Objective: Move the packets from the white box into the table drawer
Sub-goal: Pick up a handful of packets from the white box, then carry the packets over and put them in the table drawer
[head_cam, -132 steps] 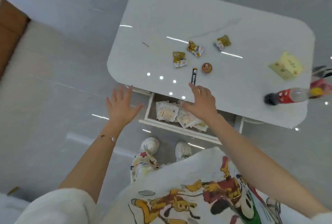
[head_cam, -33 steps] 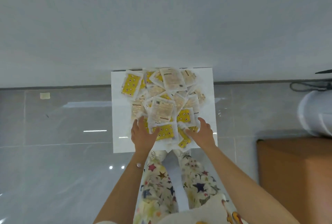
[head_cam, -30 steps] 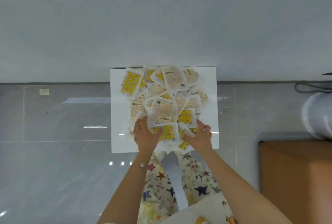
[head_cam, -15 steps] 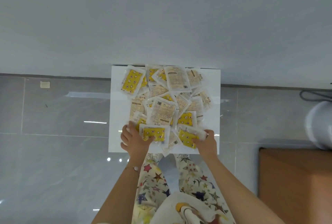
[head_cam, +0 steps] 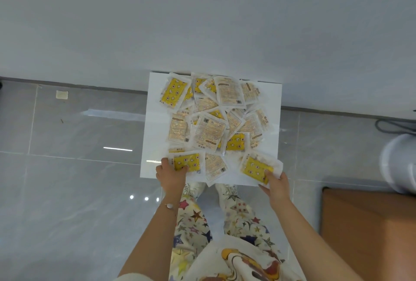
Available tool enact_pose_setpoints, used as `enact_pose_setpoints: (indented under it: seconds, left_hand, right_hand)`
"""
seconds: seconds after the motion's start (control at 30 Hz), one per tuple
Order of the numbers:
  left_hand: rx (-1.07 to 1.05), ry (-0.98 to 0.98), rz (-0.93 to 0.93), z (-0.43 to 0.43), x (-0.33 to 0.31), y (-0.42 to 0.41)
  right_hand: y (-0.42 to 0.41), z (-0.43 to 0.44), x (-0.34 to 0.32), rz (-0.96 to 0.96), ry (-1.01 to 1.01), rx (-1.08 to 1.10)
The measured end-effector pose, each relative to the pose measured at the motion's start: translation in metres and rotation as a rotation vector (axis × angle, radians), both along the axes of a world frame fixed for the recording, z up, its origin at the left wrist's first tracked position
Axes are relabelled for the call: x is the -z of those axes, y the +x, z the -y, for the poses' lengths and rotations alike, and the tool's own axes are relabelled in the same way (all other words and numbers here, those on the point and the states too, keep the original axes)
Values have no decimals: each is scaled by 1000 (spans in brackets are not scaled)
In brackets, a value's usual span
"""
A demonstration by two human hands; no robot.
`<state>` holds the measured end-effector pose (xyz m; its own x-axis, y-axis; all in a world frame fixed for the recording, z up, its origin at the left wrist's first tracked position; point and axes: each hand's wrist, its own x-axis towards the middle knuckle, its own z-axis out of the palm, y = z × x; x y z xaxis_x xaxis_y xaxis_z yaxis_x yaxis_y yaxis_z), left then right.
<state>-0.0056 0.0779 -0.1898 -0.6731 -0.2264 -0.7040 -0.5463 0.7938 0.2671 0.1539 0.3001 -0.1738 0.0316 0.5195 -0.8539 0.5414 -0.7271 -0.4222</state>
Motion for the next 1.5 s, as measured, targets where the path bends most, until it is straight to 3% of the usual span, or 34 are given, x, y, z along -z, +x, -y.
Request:
enact_pose_setpoints:
  seconds: [0.2, 0.33, 0.53, 0.93, 1.27, 1.5]
  left_hand:
    - [-153, 320, 13, 27, -15, 7]
    - [-202, 418, -23, 41, -35, 10]
    - [-436, 621, -78, 55, -100, 7]
    - [-739, 853, -384, 111, -279, -28]
    - [-1027, 850, -754, 284, -360, 7]
    - [-1232, 755, -863, 430, -377, 63]
  right_hand:
    - [-4, -2, -18, -41, 4, -101]
    - [-5, -1, -40, -50, 24, -139]
    - [-34, 8, -104, -137, 37, -199]
    - [-190, 81, -283, -538, 10, -796]
    - [-261, 264, -371, -747, 14, -1301]
    - [-259, 451, -391, -820, -66, -1552]
